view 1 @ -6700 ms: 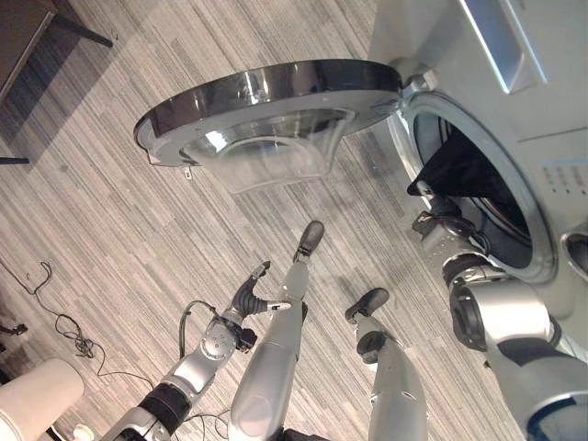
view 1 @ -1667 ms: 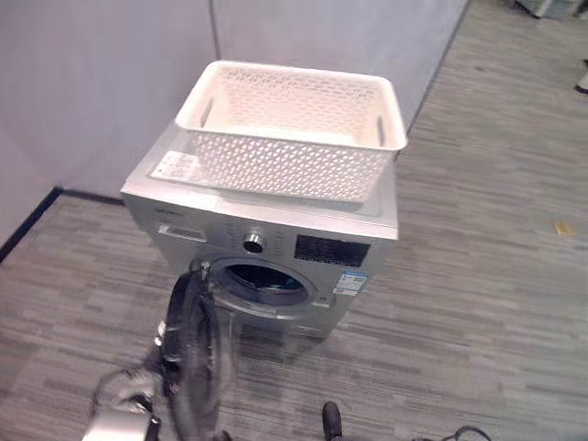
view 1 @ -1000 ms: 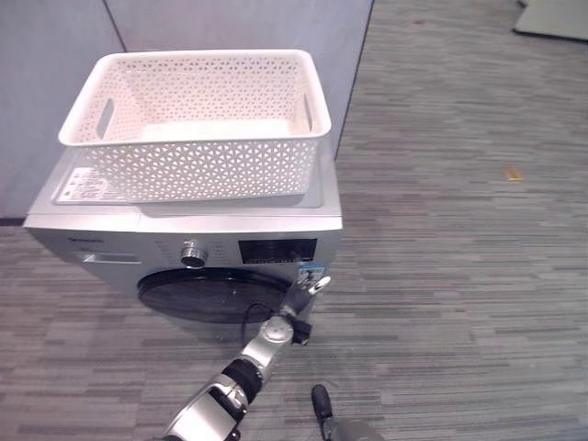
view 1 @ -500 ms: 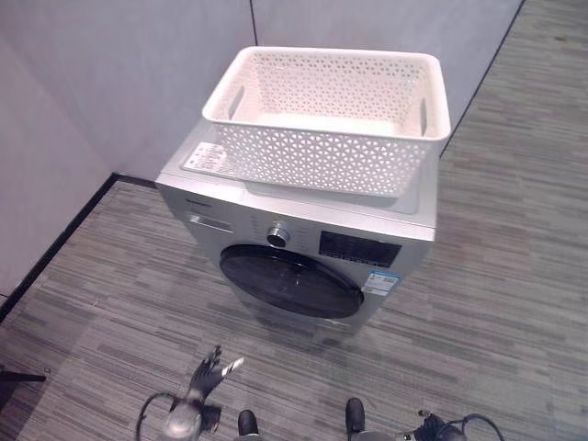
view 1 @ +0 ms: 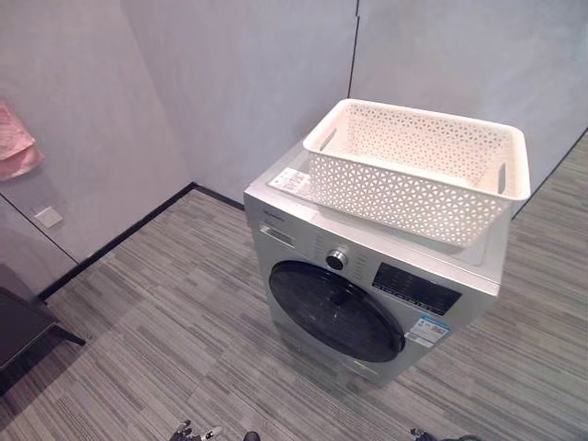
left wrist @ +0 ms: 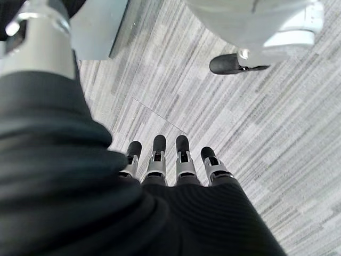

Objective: Grab the laundry basket,head to the washer,open it,put in the laundry and shut it.

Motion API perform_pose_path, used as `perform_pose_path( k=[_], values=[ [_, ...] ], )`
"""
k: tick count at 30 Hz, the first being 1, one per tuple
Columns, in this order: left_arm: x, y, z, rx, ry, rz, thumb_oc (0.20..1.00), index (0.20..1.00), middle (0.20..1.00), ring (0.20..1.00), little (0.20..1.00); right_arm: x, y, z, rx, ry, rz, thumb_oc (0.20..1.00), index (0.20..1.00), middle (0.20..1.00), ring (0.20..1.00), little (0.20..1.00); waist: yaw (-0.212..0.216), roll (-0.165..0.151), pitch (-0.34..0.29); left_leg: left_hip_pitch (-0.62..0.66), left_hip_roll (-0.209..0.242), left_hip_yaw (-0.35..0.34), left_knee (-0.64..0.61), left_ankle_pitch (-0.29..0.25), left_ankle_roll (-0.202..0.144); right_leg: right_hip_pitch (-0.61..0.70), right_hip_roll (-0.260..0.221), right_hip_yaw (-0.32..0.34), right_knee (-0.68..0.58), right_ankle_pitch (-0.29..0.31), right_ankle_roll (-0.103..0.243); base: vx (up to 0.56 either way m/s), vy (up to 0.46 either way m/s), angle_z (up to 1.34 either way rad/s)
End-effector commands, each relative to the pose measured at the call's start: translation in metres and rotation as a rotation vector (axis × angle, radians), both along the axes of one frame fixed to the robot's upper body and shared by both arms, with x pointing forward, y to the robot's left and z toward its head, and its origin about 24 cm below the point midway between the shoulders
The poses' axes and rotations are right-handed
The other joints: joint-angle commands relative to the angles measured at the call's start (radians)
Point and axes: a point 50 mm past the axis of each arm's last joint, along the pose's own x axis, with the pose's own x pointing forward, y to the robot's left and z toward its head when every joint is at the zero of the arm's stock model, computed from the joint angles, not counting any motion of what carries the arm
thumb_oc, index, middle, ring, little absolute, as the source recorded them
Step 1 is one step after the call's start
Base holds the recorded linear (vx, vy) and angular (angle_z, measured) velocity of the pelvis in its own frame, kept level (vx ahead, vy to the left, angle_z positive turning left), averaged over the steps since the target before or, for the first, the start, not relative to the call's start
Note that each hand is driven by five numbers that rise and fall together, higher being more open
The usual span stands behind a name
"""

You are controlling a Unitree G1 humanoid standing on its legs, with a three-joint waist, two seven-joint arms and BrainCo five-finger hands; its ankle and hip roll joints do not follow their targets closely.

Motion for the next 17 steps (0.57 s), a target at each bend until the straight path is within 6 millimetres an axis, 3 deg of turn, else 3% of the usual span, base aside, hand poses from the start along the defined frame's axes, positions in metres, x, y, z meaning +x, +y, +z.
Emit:
perform_pose_path(
  k=[1,8,11,17],
  values=[
    [0.040,0.009,0.010,0.045,-0.091,-0.037,1.000,1.000,1.000,1.000,1.000,0.003,-0.002,0.000,-0.024,0.027,-0.009,1.000,1.000,1.000,1.000,1.000,0.001,-0.059,0.024,-0.024,0.001,-0.020,0.004,0.015,0.000,0.023,-0.016,-0.006,0.010,-0.033,0.003,0.00,0.000,0.00],
    [0.040,-0.002,0.008,0.013,-0.091,-0.066,1.000,1.000,1.000,1.000,1.000,-0.002,-0.003,0.000,-0.026,0.043,-0.011,1.000,1.000,1.000,1.000,1.000,-0.038,-0.066,0.030,0.040,0.009,0.073,0.004,-0.026,0.017,-0.013,-0.019,0.109,0.010,-0.006,0.013,0.00,0.048,-0.42],
    [0.041,-0.002,0.008,0.012,-0.095,-0.067,1.000,1.000,1.000,1.000,1.000,-0.003,-0.003,-0.001,-0.026,0.048,-0.010,1.000,1.000,1.000,1.000,1.000,-0.042,-0.066,0.031,0.049,0.010,0.087,0.004,-0.032,0.019,-0.018,-0.020,0.124,0.010,-0.002,0.014,-0.01,0.022,-0.52],
    [0.045,-0.004,0.009,0.014,-0.102,-0.096,1.000,1.000,1.000,1.000,1.000,-0.013,-0.003,-0.002,-0.022,0.069,-0.031,1.000,1.000,1.000,1.000,1.000,-0.088,-0.066,0.018,0.066,0.004,0.109,0.004,-0.050,0.022,-0.026,-0.026,0.146,0.010,0.006,0.021,0.00,0.021,-0.25]
  ],
)
